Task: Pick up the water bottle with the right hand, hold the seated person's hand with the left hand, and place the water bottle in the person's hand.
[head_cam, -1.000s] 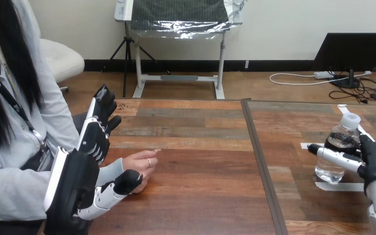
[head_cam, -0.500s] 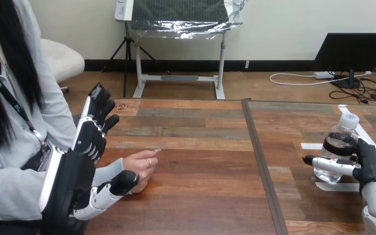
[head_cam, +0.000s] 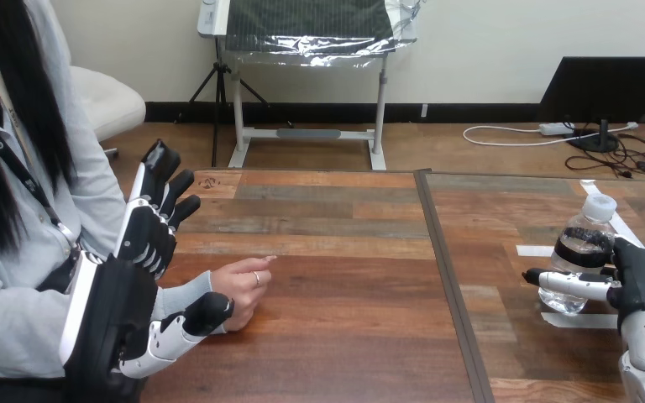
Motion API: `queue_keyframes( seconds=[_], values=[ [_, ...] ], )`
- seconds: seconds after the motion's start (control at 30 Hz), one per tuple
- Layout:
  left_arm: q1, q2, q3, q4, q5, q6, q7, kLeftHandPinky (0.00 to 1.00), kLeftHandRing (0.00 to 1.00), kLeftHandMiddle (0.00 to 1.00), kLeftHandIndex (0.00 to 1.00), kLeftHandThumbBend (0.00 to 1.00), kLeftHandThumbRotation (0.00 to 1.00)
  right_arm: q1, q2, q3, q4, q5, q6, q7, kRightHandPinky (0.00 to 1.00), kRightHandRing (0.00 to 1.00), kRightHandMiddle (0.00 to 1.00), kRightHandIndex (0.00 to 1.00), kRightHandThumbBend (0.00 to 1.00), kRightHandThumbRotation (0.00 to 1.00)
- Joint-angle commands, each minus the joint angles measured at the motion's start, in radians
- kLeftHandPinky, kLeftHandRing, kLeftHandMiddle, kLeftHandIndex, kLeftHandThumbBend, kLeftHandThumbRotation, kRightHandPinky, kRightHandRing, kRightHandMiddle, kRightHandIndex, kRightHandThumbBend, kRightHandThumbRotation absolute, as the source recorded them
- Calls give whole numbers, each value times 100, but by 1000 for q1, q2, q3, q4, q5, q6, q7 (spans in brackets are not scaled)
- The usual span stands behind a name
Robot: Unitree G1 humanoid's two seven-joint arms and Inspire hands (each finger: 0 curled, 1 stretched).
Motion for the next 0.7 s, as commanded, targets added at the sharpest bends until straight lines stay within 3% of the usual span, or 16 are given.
queue_keyframes(
  seconds=[0.0, 0.13, 0.3, 0.43, 0.67],
  values=[
    [-33, 8, 6, -40, -10, -36, -5, 90, 95, 99, 100, 100, 66, -80, 14, 1, -5, -1, 7, -44, 58, 63, 66, 67, 92, 0],
    [-30, 7, 7, -45, -6, -35, -3, 89, 94, 99, 100, 100, 66, -84, 15, 8, -5, -10, 11, -77, 52, 56, 60, 62, 90, 0],
    [-22, 4, 6, -56, -2, -29, 1, 88, 93, 98, 100, 100, 66, -90, 22, -12, -6, 7, 14, -104, 42, 47, 51, 54, 88, 0],
    [-16, 4, 5, -62, -2, -29, 1, 88, 93, 97, 100, 100, 67, -97, 27, -32, -6, 30, 30, -106, 38, 43, 48, 52, 87, 0],
    [-11, 4, 2, -67, -5, -27, -2, 88, 93, 97, 100, 100, 66, -99, 29, -35, -9, 36, 18, -119, 34, 40, 47, 50, 86, 0]
  ],
)
